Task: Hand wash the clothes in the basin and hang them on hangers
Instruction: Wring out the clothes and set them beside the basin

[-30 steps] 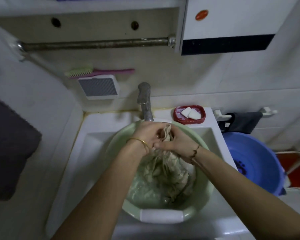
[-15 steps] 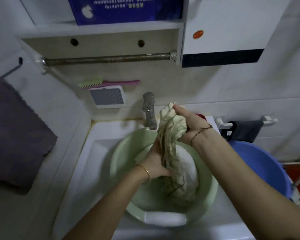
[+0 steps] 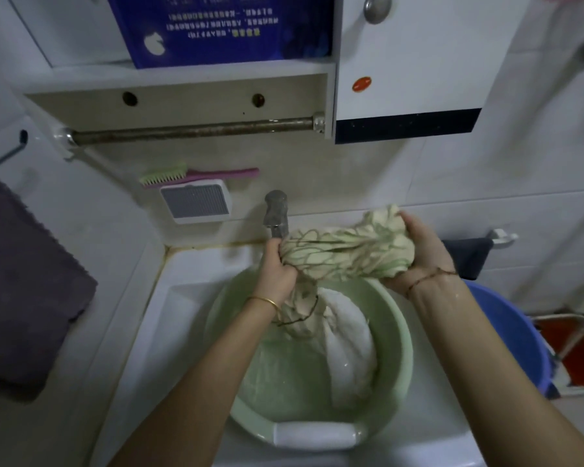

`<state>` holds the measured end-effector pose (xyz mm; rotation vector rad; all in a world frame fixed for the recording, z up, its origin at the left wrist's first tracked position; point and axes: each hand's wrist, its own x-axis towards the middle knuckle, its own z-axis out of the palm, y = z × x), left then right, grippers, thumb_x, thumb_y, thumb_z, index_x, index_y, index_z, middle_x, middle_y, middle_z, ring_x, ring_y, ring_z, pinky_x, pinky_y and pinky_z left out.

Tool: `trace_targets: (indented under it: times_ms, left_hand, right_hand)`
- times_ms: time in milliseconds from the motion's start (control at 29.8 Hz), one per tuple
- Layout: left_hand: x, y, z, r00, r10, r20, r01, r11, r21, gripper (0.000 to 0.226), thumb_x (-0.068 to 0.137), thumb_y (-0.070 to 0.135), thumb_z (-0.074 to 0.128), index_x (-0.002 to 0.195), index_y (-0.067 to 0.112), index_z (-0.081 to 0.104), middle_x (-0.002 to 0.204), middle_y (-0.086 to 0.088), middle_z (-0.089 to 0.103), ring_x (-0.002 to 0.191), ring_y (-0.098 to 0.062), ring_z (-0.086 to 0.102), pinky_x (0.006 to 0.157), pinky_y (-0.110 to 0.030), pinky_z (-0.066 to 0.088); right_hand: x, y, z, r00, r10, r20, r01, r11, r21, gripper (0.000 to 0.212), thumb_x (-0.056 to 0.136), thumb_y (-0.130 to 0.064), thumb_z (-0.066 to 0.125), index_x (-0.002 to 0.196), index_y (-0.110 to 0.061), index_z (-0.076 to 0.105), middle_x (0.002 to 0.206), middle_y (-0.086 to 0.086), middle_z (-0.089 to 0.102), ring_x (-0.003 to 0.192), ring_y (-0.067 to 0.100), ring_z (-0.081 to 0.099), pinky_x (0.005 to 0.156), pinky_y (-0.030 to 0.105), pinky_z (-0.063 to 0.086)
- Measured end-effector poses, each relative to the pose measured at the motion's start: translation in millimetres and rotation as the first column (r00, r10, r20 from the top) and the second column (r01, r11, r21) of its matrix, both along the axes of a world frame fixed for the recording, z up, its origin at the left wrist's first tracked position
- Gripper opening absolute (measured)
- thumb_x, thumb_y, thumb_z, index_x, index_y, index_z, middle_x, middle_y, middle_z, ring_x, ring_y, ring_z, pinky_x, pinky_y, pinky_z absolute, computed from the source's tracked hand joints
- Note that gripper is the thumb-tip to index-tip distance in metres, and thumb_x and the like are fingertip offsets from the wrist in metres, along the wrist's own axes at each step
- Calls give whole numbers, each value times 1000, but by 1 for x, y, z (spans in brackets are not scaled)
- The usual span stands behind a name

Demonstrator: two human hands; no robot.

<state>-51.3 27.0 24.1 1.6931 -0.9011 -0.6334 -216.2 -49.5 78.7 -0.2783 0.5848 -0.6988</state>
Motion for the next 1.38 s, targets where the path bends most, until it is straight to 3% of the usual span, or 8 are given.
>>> trace_targets:
  times_ms: [235, 370, 504, 638, 706, 907, 1143, 1378]
  left_hand:
    - [-6, -14, 23, 941, -67, 332, 74, 997, -7, 41, 79, -6, 49, 116, 10, 49, 111, -14, 54, 100, -28, 53, 83, -30, 42]
    - [-13, -10, 20, 781, -153, 605, 224, 974, -42, 34, 73, -7, 54, 103, 9, 57, 102, -9, 54, 97, -27, 51, 82, -32, 41]
    - [-26, 0, 4, 707, -329, 626, 465, 883, -61, 33, 64, -8, 56, 93, 7, 59, 93, 2, 47, 83, -11, 43, 73, -5, 32]
    - [-39, 18, 1, 780, -555, 290, 594, 802, -64, 30, 61, 6, 45, 85, 22, 50, 86, 12, 47, 79, 7, 47, 75, -8, 36]
    - [-37, 21, -4, 841, -535, 78, 541, 832, -123, 40, 57, -4, 40, 84, 24, 49, 84, 18, 52, 78, 10, 50, 74, -8, 39]
    - [-18, 26, -11, 689, -262, -675, 200, 965, -169, 48, 80, -26, 29, 91, 12, 56, 91, -11, 63, 86, -24, 61, 76, -31, 56]
    - [-4, 23, -19, 410, -24, -912, 210, 975, 69, 37, 88, 17, 44, 81, -4, 73, 92, -19, 70, 79, -28, 70, 78, -38, 55]
    - [0, 17, -23, 325, 7, -946, 186, 980, 71, 48, 94, 20, 37, 71, 0, 74, 89, -18, 70, 85, -28, 67, 92, -40, 46]
  right_hand:
    - [-9, 17, -99, 762, 328, -558, -243, 944, 224, 59, 82, -47, 62, 127, -10, 53, 126, 14, 55, 112, 36, 54, 94, 54, 45]
    - [-2, 35, -114, 853, 405, -330, -270, 883, 384, 90, 81, -69, 53, 148, -19, 22, 152, 25, 17, 132, 52, 27, 85, 71, 42]
    - [24, 41, -117, 899, 434, -56, -401, 868, 294, 65, 91, -56, 46, 131, -5, 53, 134, 25, 52, 121, 45, 49, 88, 66, 44]
    - [49, 49, -128, 980, 181, -80, -156, 956, 250, 25, 91, -39, 50, 99, -19, 63, 98, 10, 63, 85, 20, 62, 79, 40, 53]
    - [55, 48, -136, 992, 103, 79, -116, 974, 192, 32, 55, -36, 85, 79, -24, 68, 80, 2, 67, 64, 12, 66, 58, 28, 57]
    - [50, 49, -120, 954, 200, 223, -245, 949, 196, 36, 76, -15, 58, 102, 7, 69, 106, 29, 65, 91, 41, 67, 70, 53, 56]
    - [48, 42, -137, 920, 274, 281, -343, 909, 237, 81, 82, -66, 42, 121, 2, 62, 130, 28, 54, 110, 43, 59, 92, 61, 44]
    - [52, 41, -123, 944, 316, 91, -328, 929, 170, 33, 74, -20, 56, 104, -11, 65, 111, 16, 65, 95, 34, 65, 79, 55, 54]
